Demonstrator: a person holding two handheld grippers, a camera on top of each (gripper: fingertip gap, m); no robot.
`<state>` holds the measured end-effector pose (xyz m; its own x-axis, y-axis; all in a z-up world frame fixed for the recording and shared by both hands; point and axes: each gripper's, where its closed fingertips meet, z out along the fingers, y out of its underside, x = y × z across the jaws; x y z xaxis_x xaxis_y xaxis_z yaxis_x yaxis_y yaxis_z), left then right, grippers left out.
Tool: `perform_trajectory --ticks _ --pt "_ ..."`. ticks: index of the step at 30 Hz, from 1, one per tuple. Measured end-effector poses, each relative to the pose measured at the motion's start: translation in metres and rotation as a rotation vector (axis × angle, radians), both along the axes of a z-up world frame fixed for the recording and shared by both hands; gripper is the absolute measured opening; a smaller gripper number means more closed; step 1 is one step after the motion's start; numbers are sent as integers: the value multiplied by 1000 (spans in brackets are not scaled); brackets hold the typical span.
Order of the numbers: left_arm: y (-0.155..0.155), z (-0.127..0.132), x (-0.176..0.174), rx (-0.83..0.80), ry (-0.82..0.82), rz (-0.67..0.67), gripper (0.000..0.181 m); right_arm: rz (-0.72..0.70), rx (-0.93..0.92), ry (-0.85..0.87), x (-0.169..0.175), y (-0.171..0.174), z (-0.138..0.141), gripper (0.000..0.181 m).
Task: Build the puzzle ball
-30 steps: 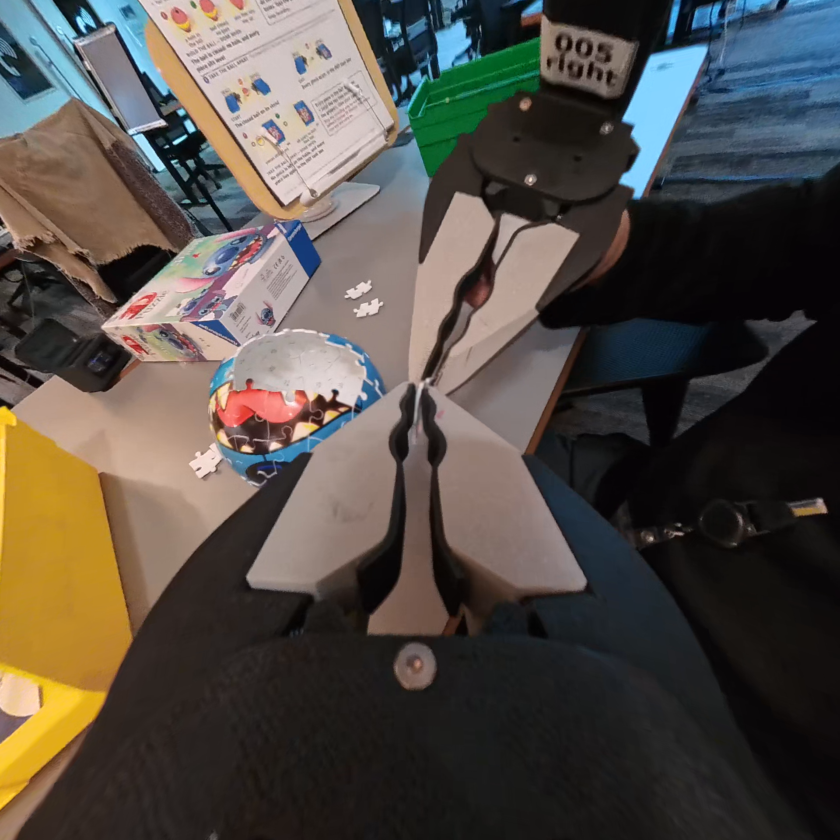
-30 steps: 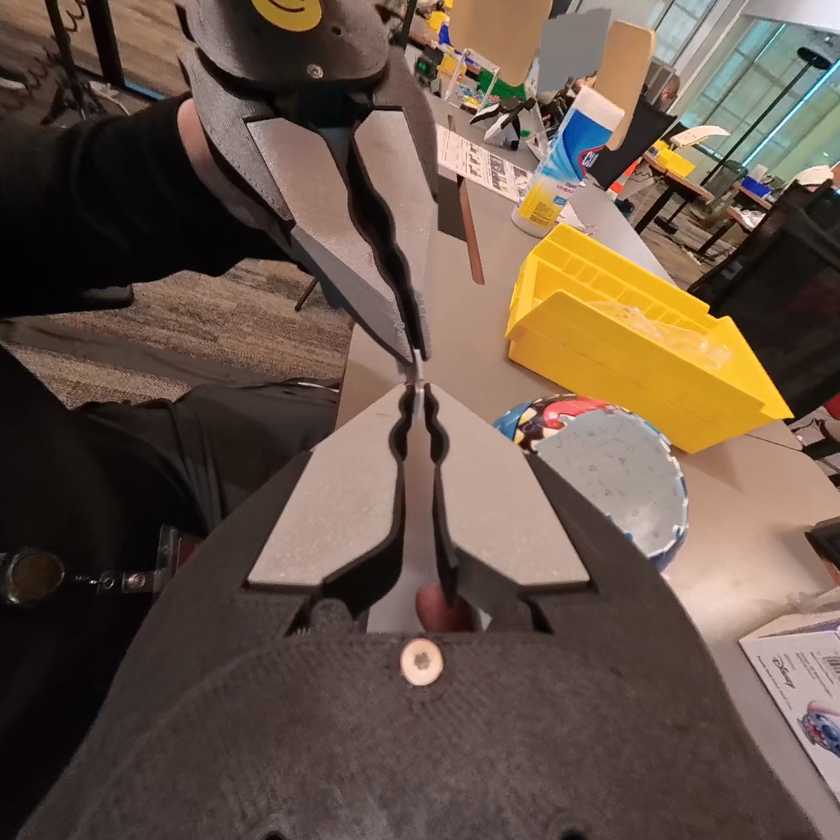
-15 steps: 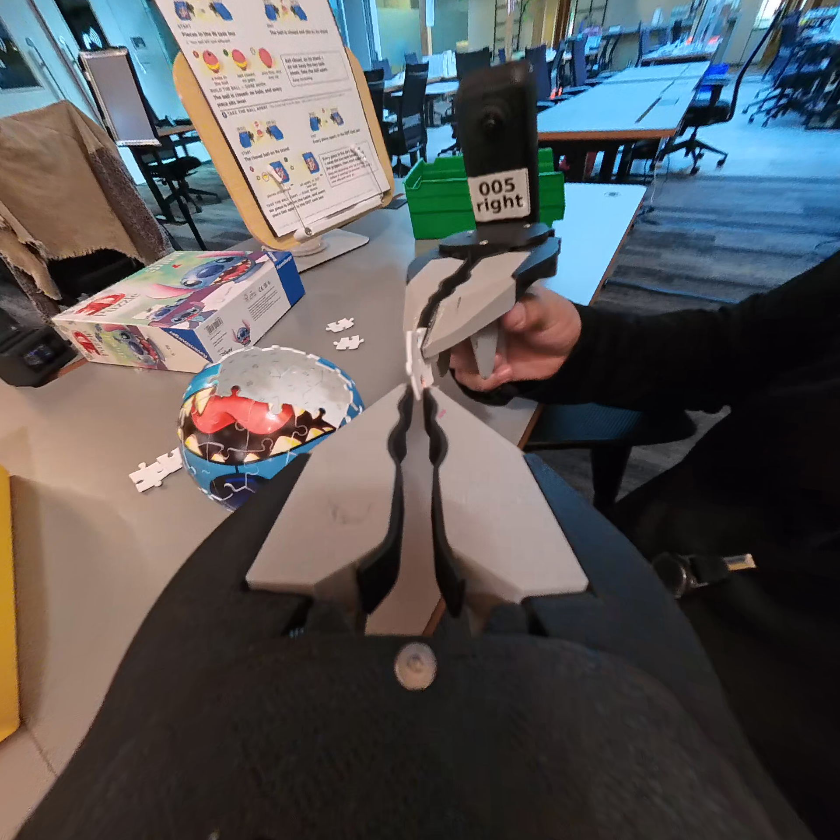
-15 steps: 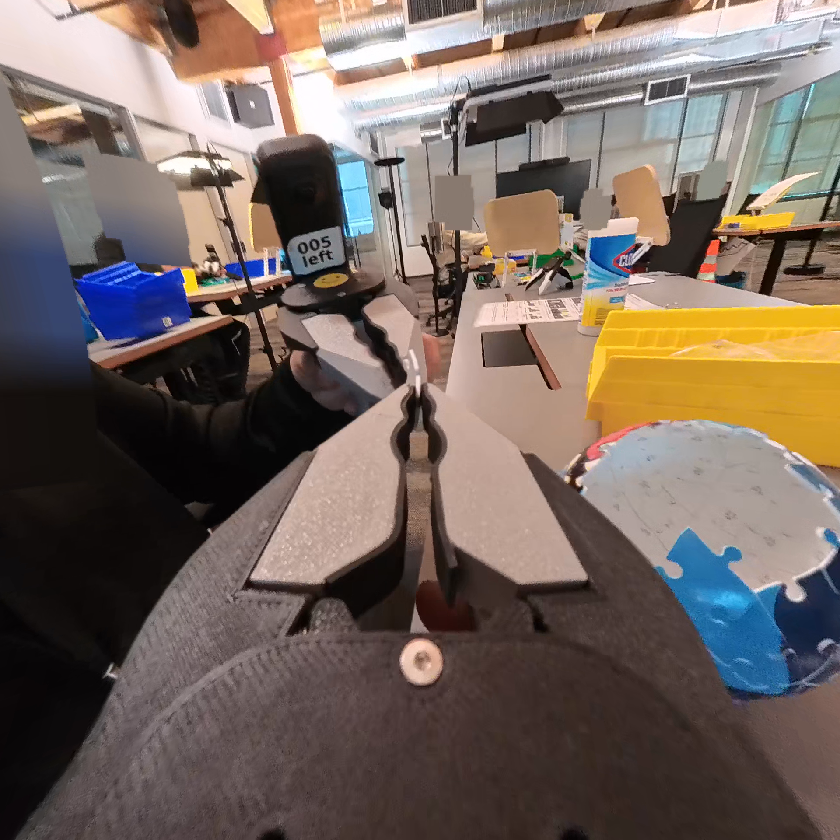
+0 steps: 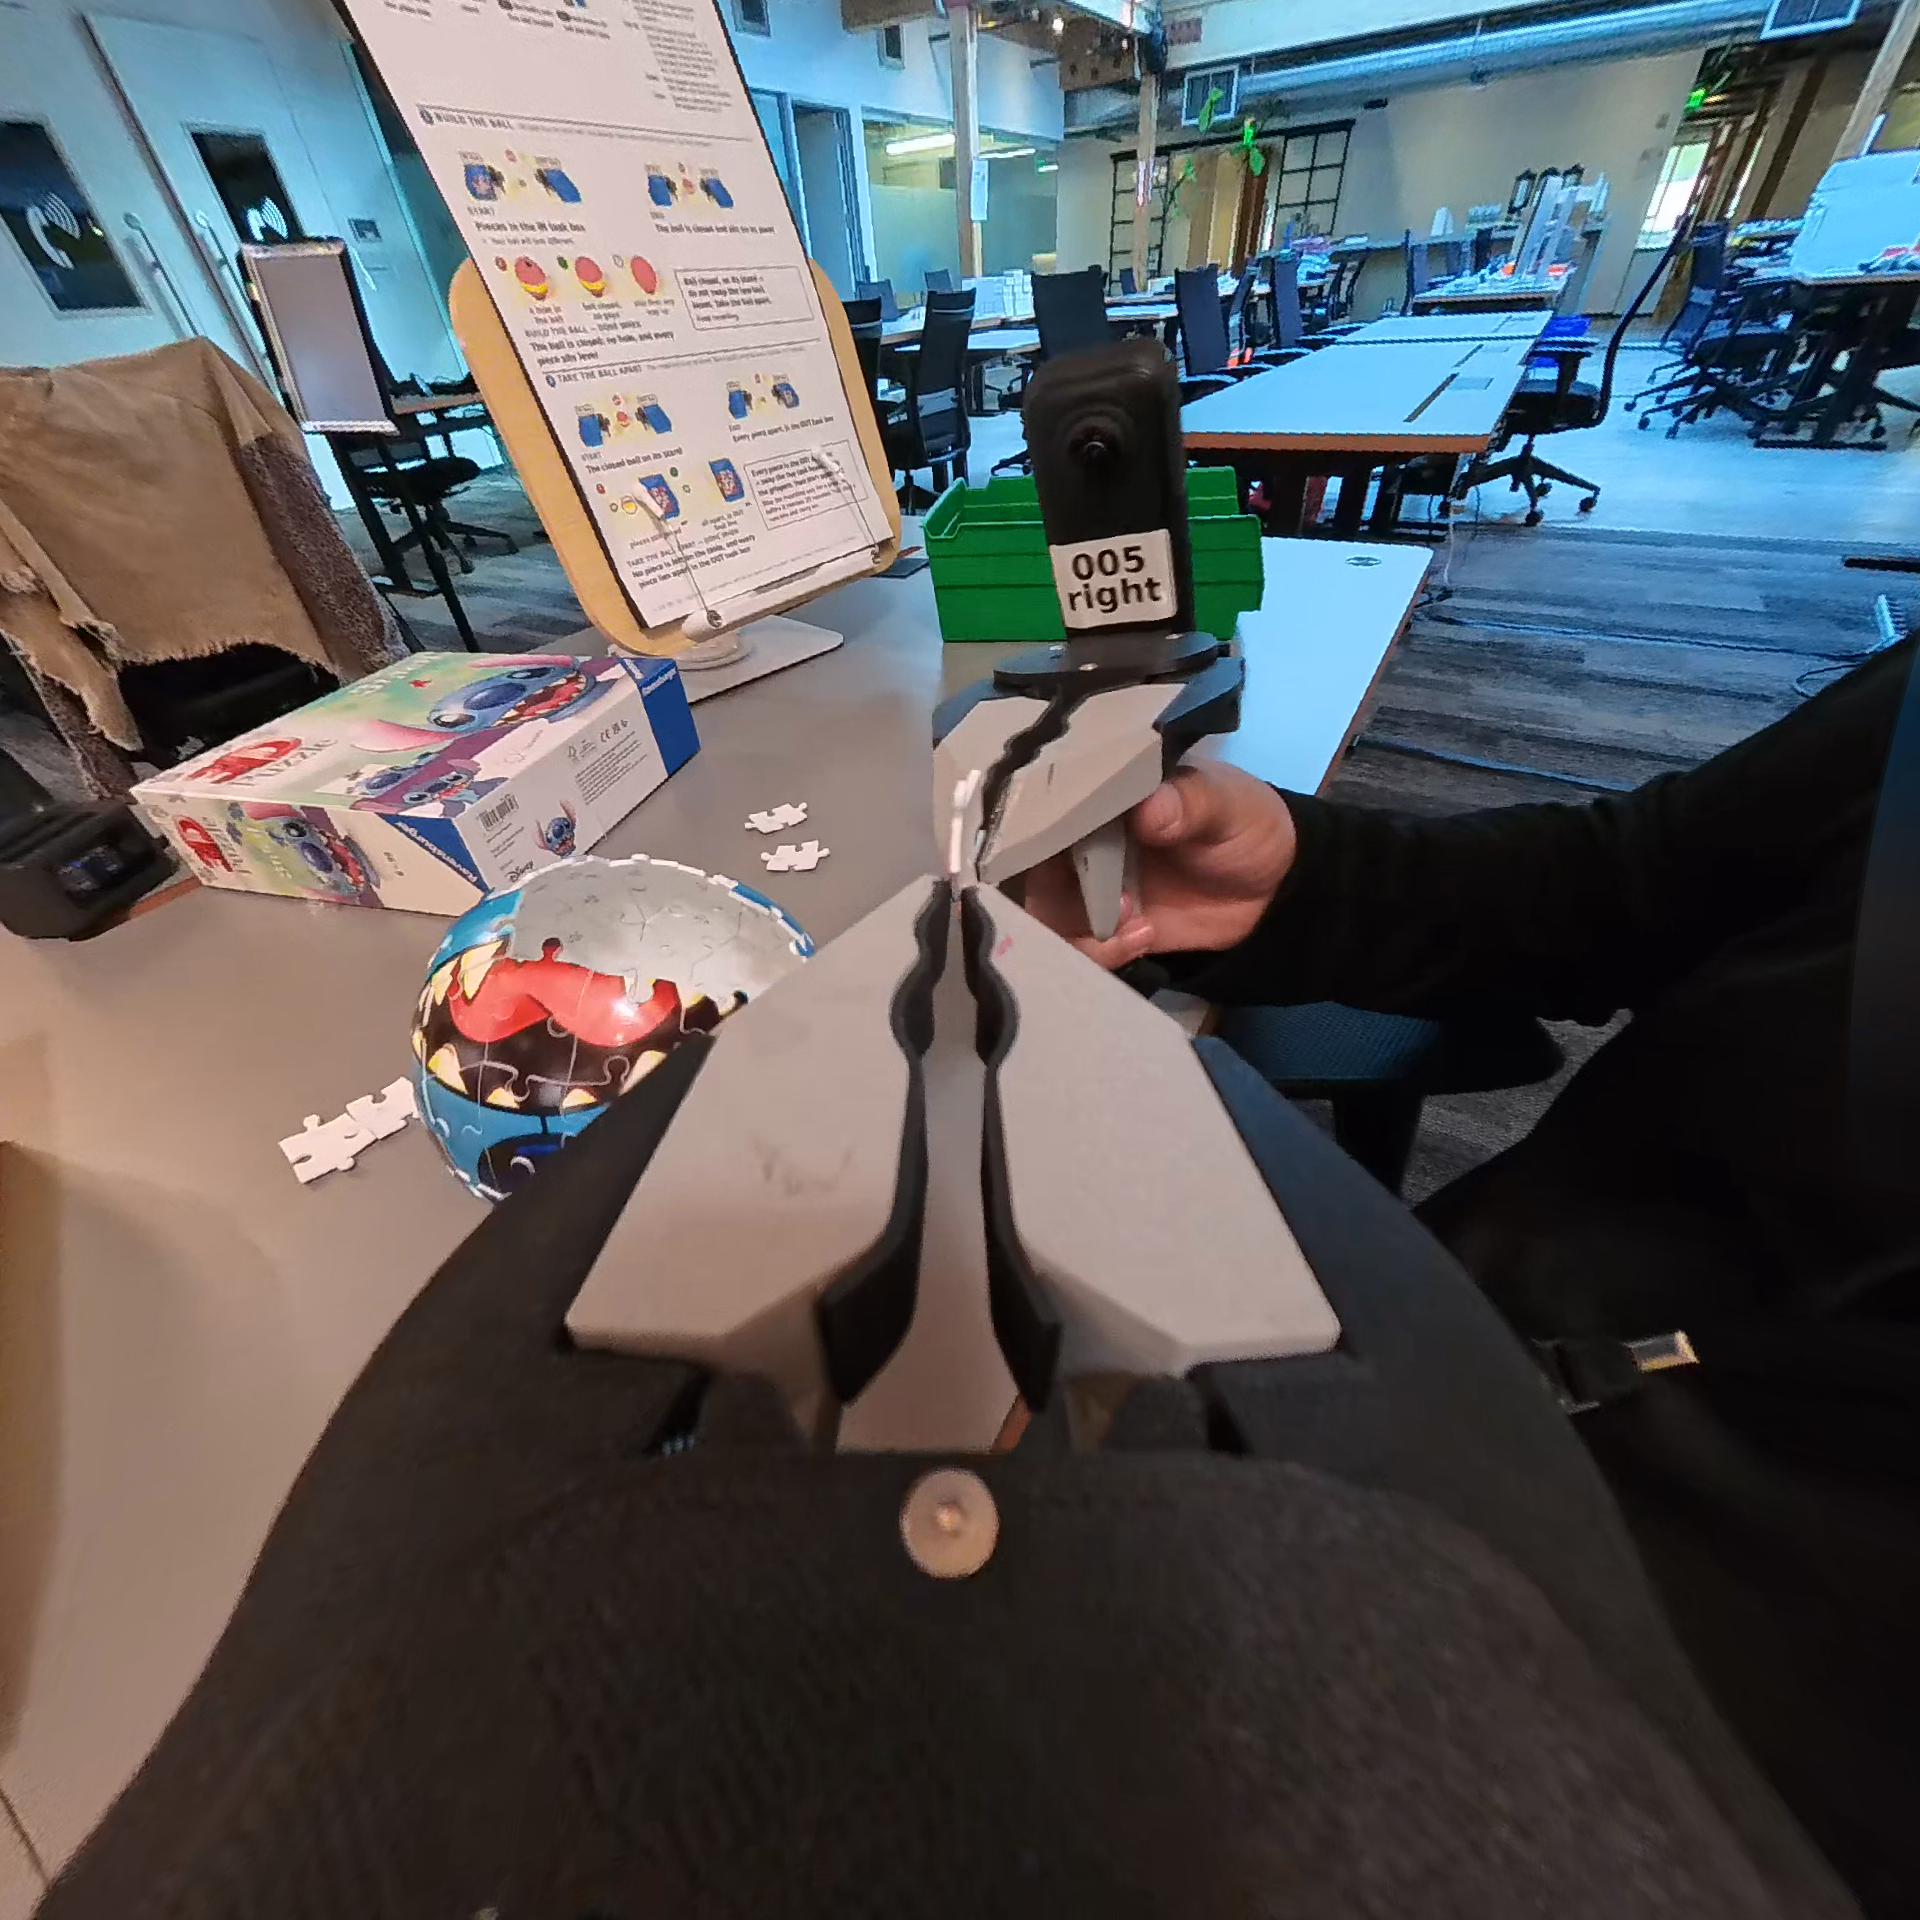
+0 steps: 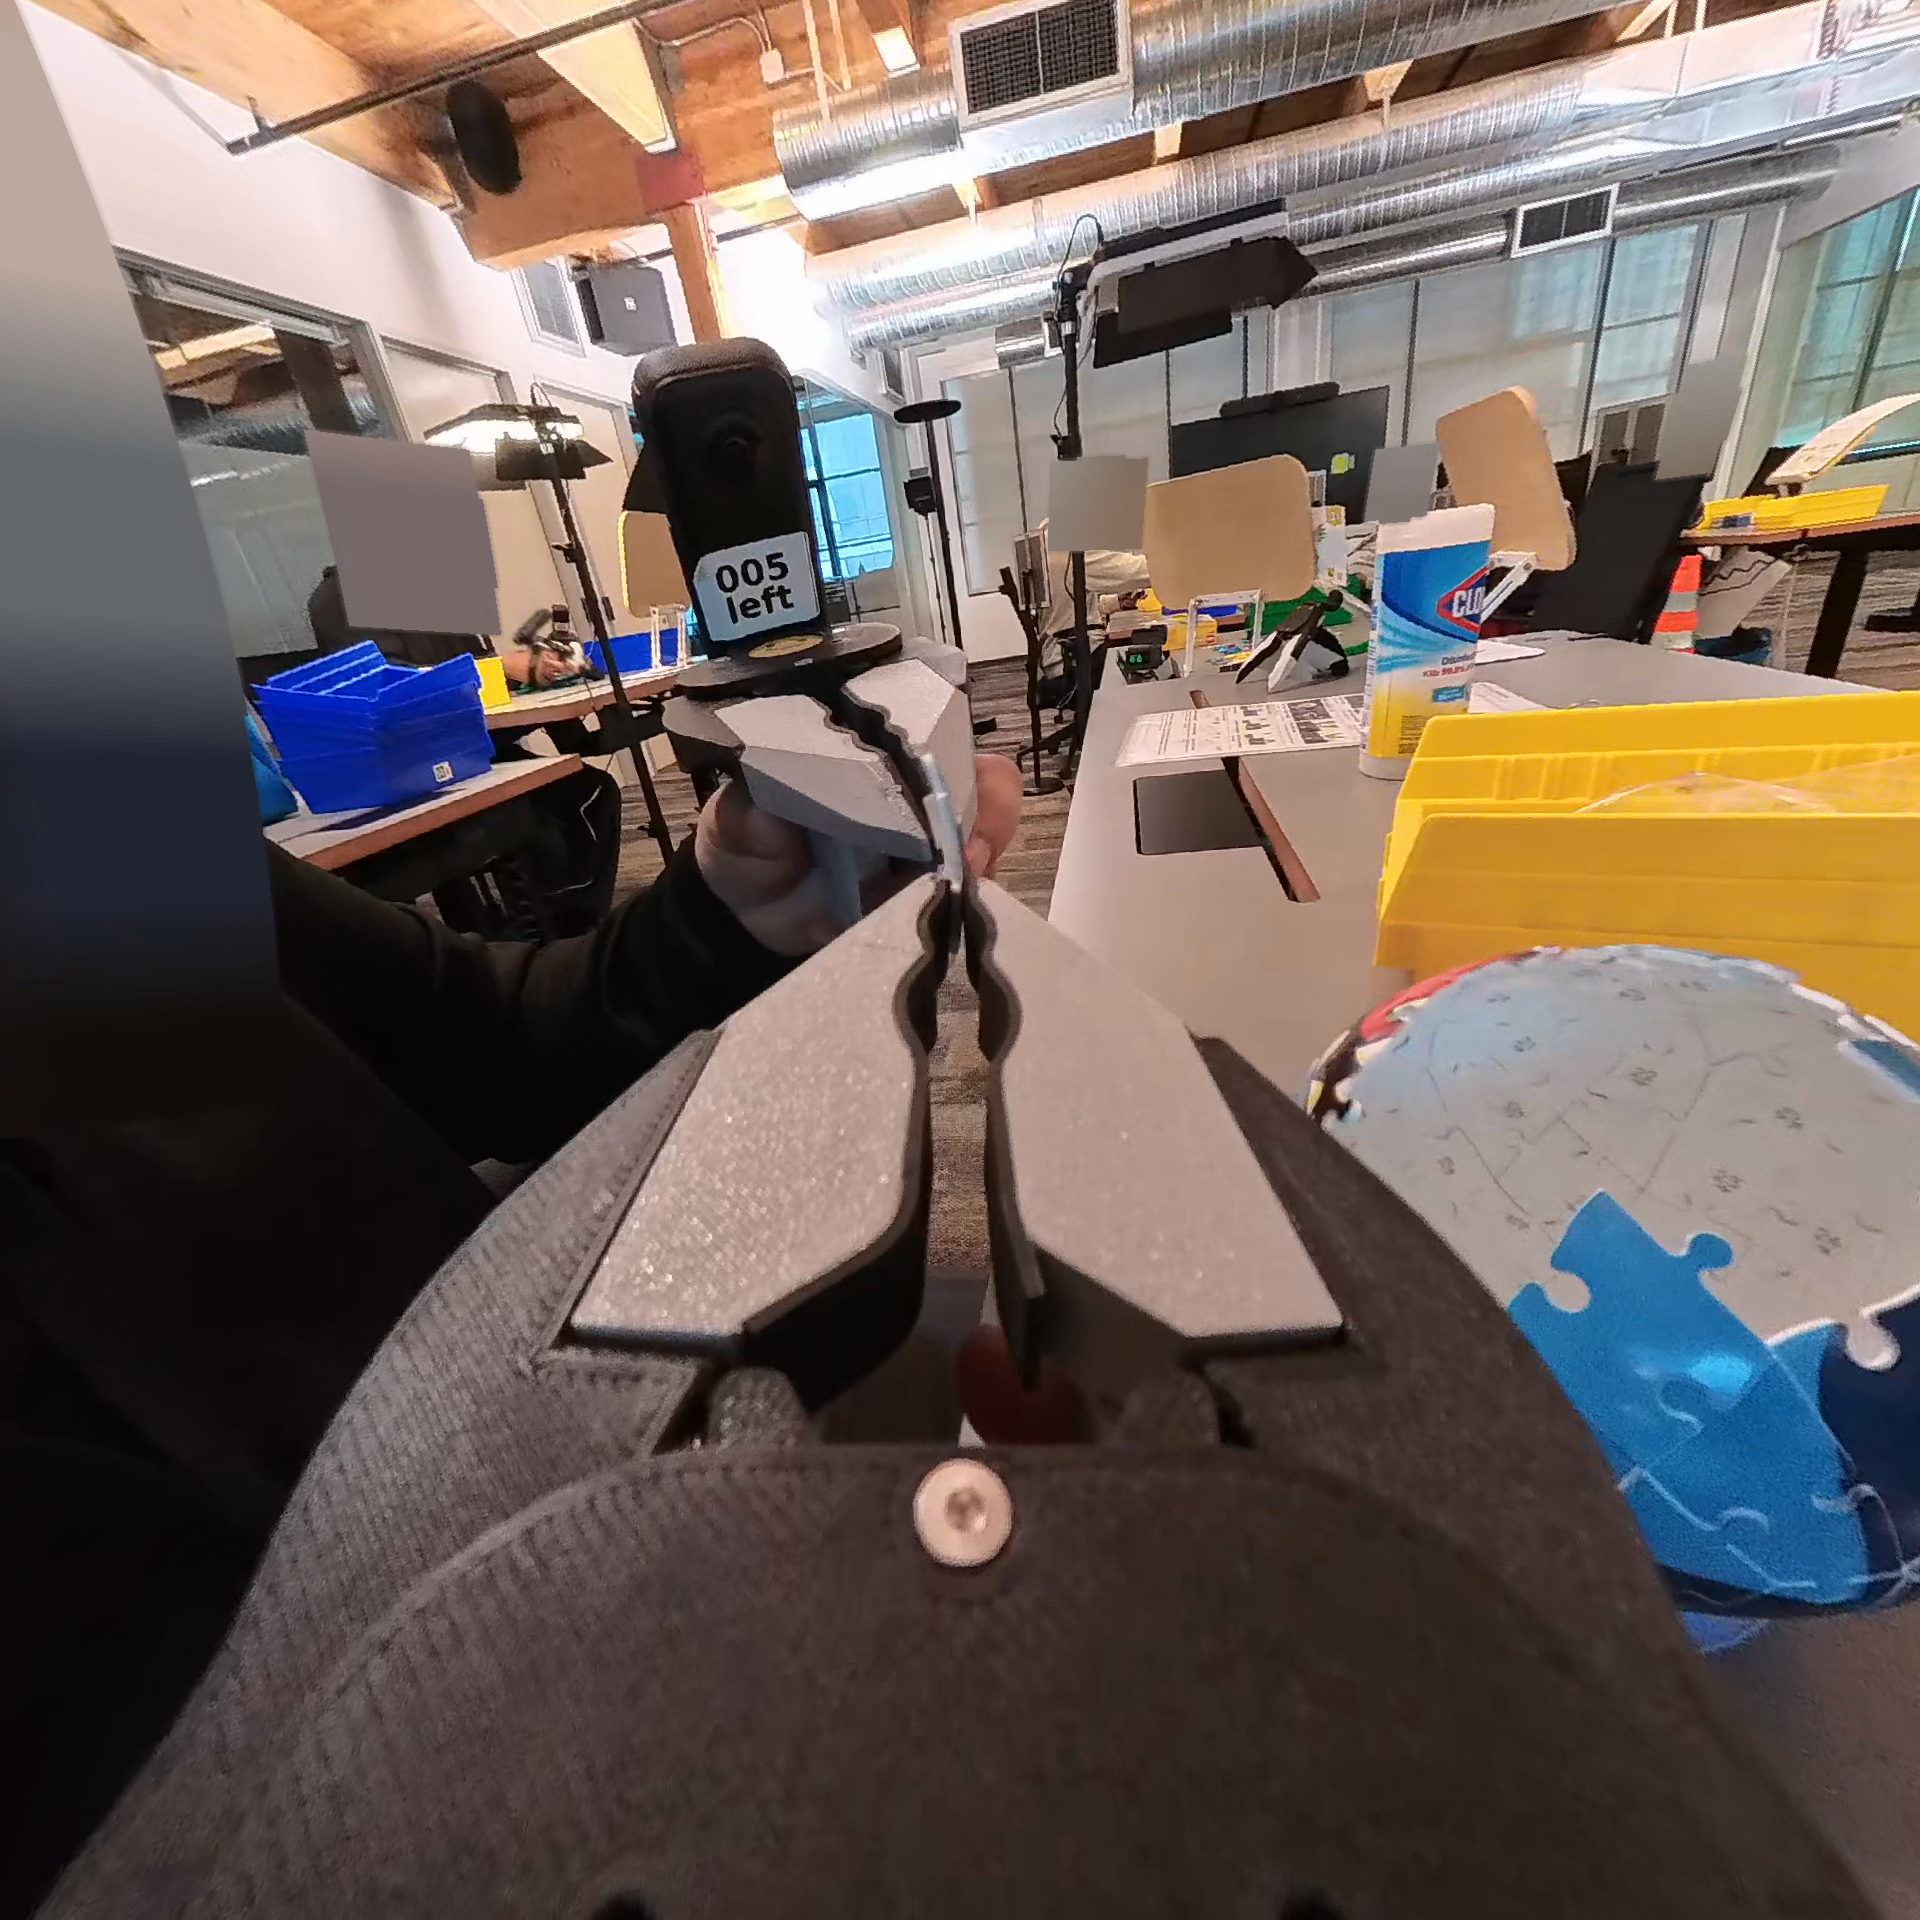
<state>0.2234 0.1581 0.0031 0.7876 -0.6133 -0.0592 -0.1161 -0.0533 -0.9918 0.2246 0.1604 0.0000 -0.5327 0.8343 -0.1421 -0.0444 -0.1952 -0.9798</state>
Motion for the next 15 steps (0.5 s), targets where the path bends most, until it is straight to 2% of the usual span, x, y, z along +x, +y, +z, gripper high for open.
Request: perform_trajectory --ticks 3,8,13,15 --pt "0 -1 -1 -3 11 -4 0 13 -11 -11 0 0 0 0" --pt "1 2 -16 32 99 88 0 -17 27 -20 2 4 4 0" --pt "0 -2 -6 32 130 70 7 -15 61 -43 1 2 5 0" --pt "1 -5 -3 29 136 61 0 -20 83 -56 -2 -1 2 0"
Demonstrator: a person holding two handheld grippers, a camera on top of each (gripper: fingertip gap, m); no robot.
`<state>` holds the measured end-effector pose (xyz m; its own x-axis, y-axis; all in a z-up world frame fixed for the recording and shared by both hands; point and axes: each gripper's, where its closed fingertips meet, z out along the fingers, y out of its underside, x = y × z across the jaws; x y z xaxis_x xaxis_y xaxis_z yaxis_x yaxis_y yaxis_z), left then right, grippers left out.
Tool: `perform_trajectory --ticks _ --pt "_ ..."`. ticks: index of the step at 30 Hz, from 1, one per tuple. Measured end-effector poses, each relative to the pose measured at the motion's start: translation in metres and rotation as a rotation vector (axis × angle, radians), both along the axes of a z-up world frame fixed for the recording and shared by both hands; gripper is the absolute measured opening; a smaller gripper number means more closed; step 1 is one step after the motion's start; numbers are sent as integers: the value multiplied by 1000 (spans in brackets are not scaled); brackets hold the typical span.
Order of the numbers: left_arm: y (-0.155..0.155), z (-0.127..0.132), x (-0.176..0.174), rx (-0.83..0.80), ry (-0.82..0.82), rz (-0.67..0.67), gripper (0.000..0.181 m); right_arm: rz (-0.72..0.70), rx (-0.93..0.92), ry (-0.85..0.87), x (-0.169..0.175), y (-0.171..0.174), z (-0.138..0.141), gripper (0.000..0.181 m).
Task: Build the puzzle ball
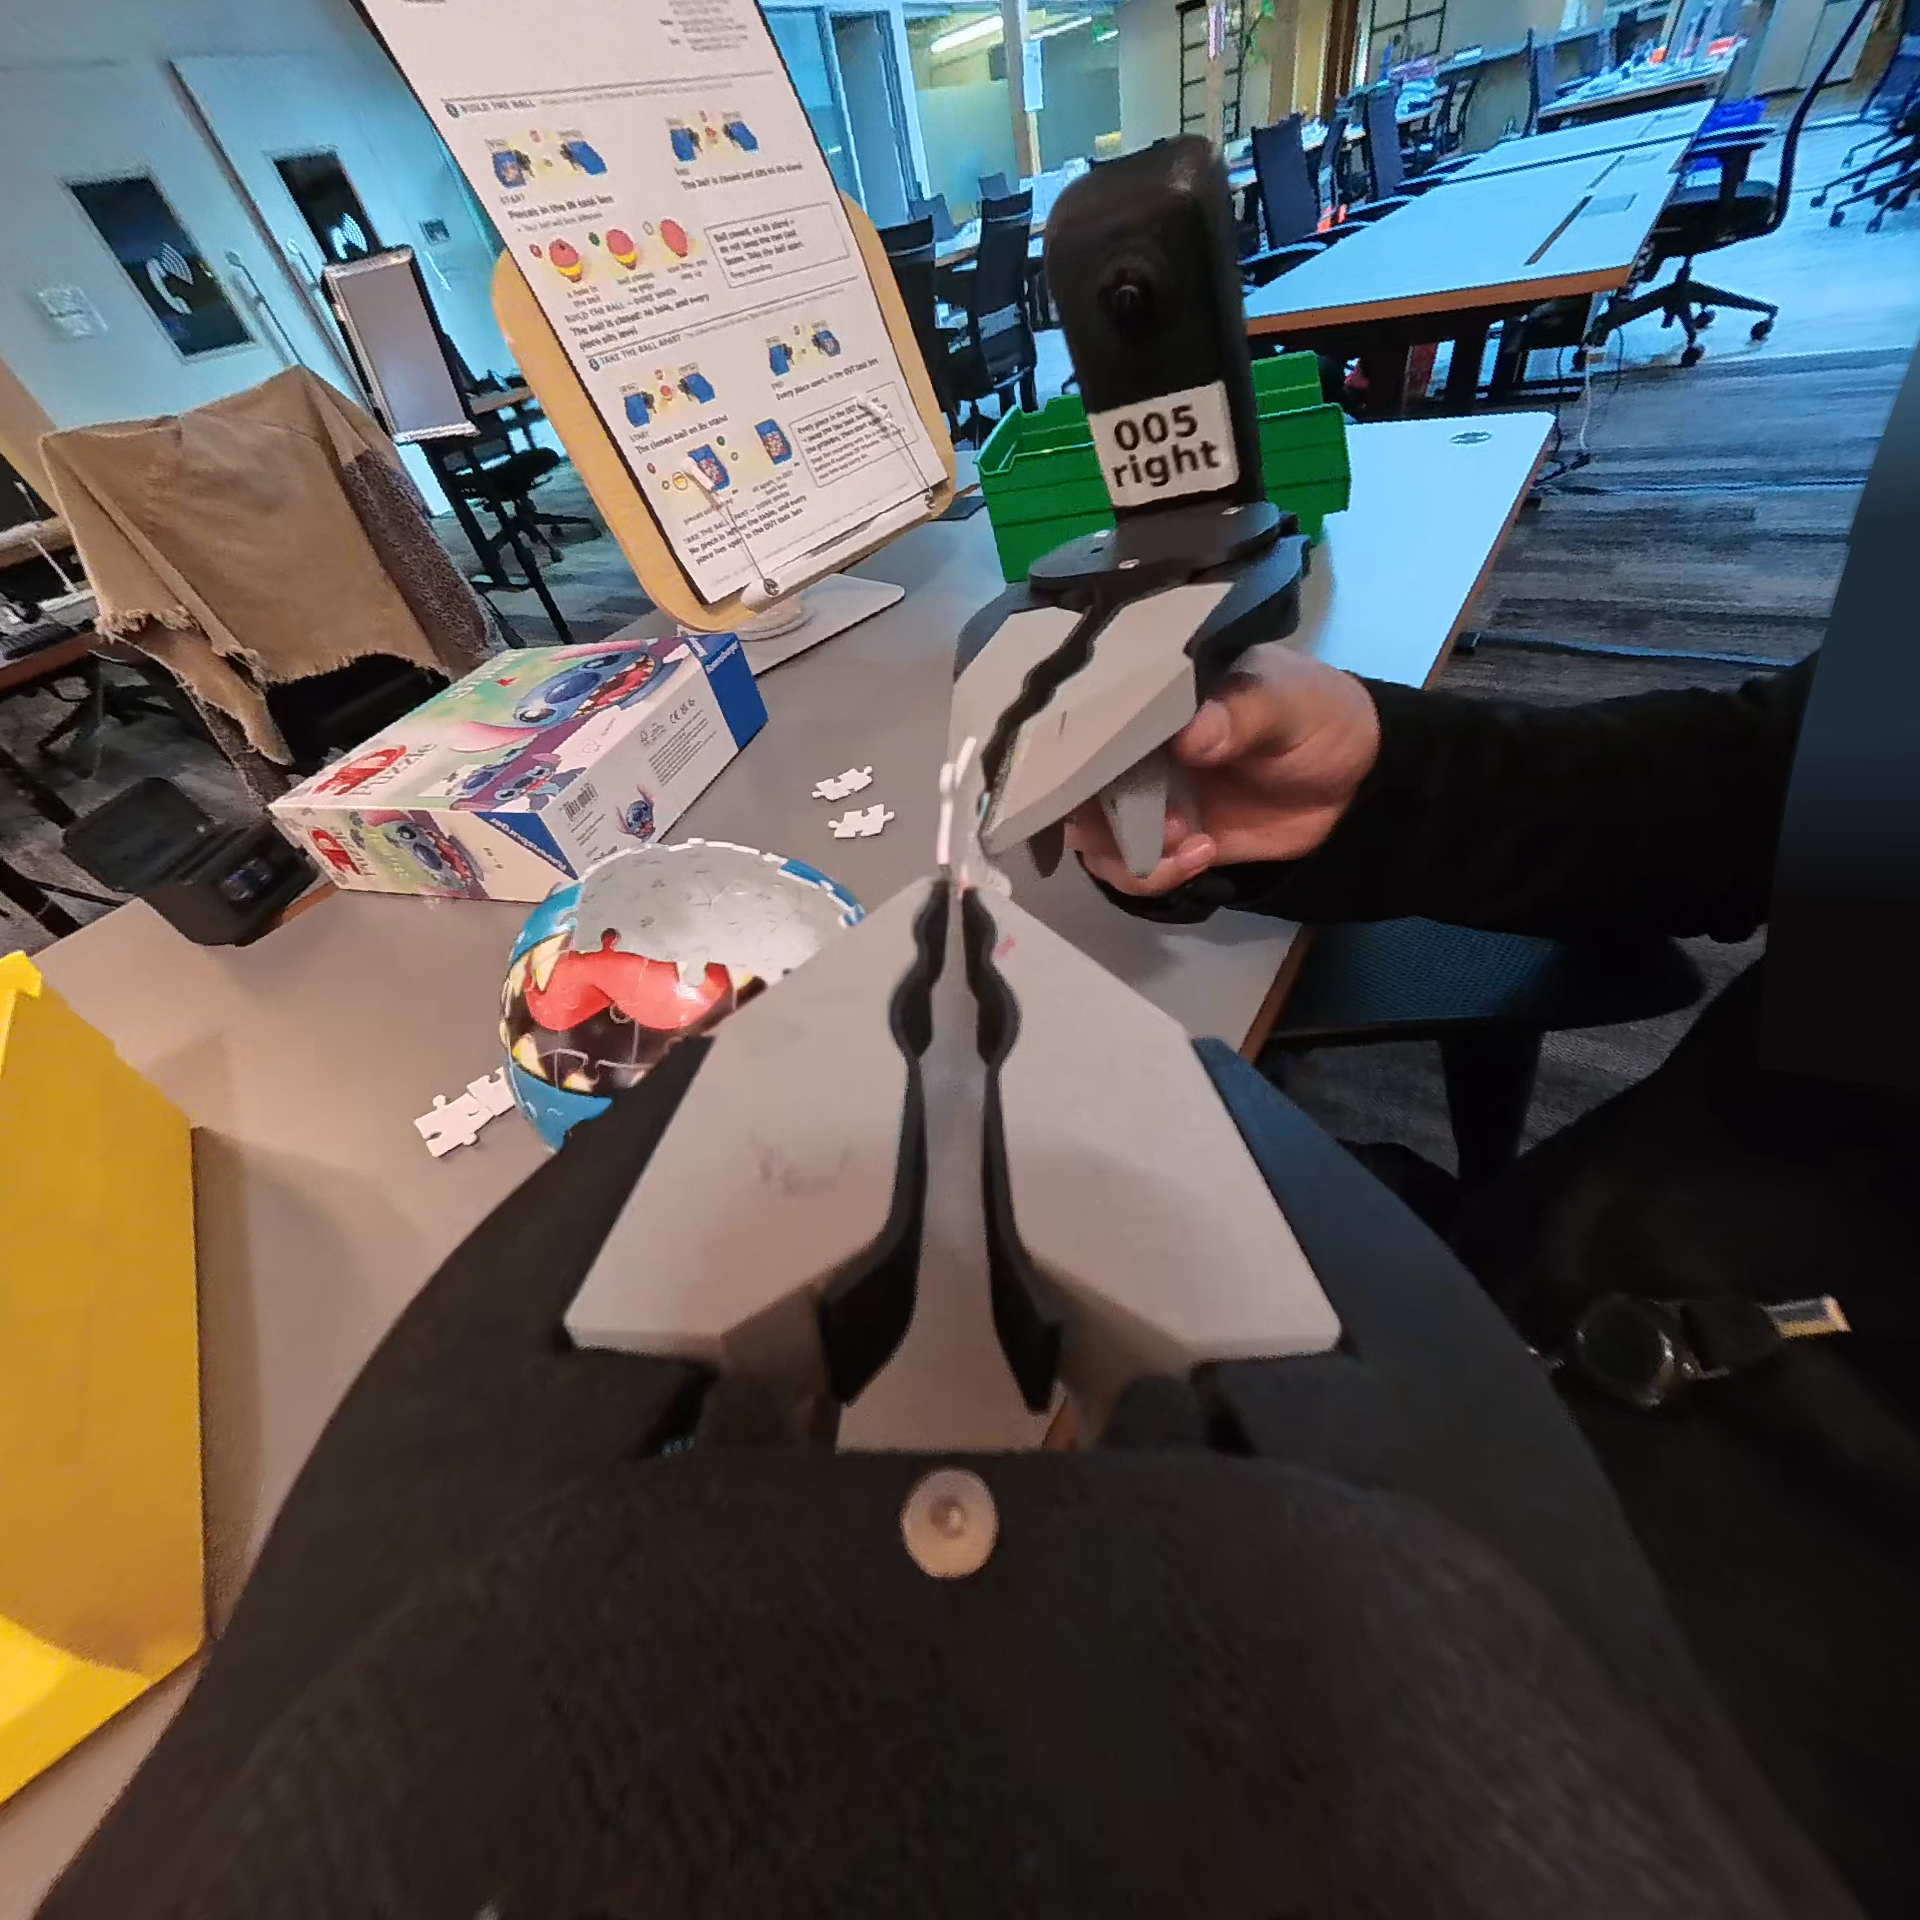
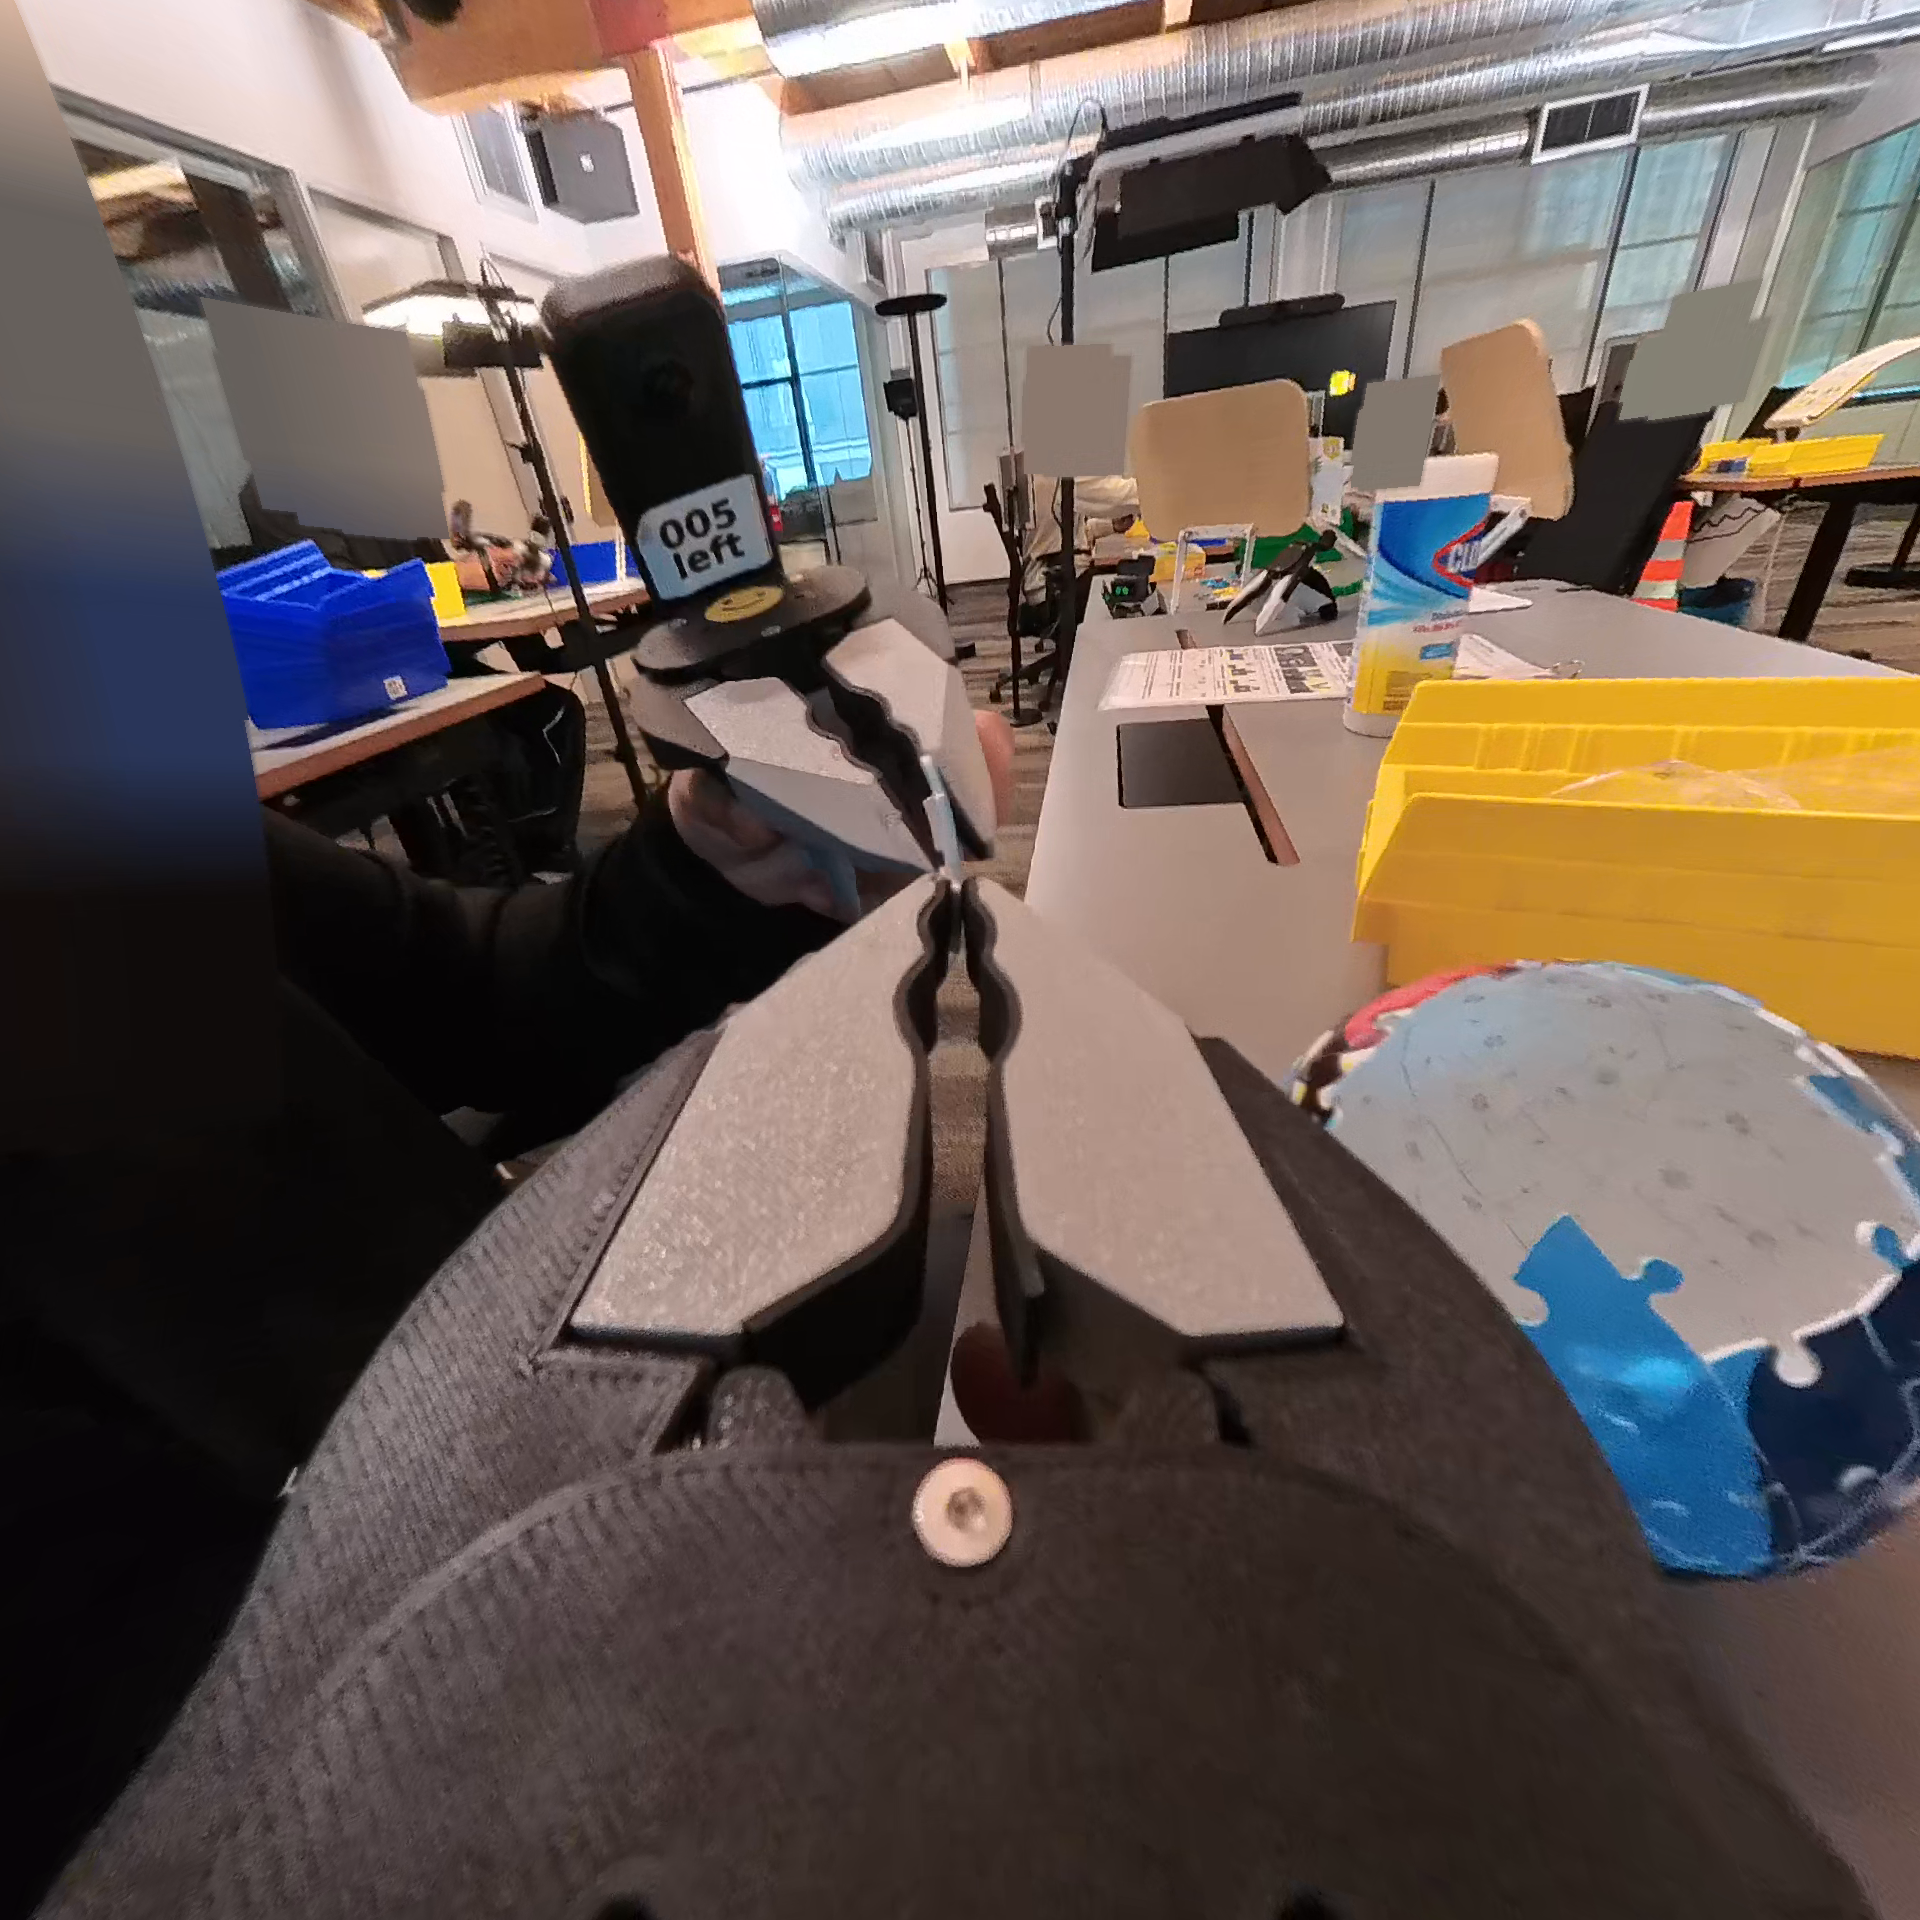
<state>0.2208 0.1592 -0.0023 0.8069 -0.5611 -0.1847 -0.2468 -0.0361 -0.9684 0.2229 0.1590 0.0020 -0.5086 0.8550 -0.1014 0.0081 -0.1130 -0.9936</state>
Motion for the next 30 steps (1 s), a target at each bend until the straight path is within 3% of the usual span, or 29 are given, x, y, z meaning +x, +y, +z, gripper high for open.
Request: perform_trajectory --ticks 4,6,8,11,14,17,23,25,30 --pt "-6 5 6 55 32 -44 0 -8 46 44 4 -2 4 0" --pt "-13 14 13 241 164 -53 0 -26 170 146 11 -9 11 0" --pt "-17 14 16 395 331 -17 0 -83 401 286 22 -15 16 0" --pt "-33 6 38 559 486 -88 0 -243 835 471 34 -21 16 0" --pt "-25 -8 41 533 546 -64 0 -348 1163 513 37 -25 8 0" --pt "-21 -15 37 491 514 -67 0 -394 1317 530 40 -26 3 0" --pt "-25 -3 40 562 502 -50 10 -335 1288 500 44 -27 -7 0" --pt "-27 0 45 614 528 -45 0 -320 1197 517 45 -27 -2 0" --pt "-23 -1 44 596 534 -20 0 -209 882 392 37 -18 -9 0"
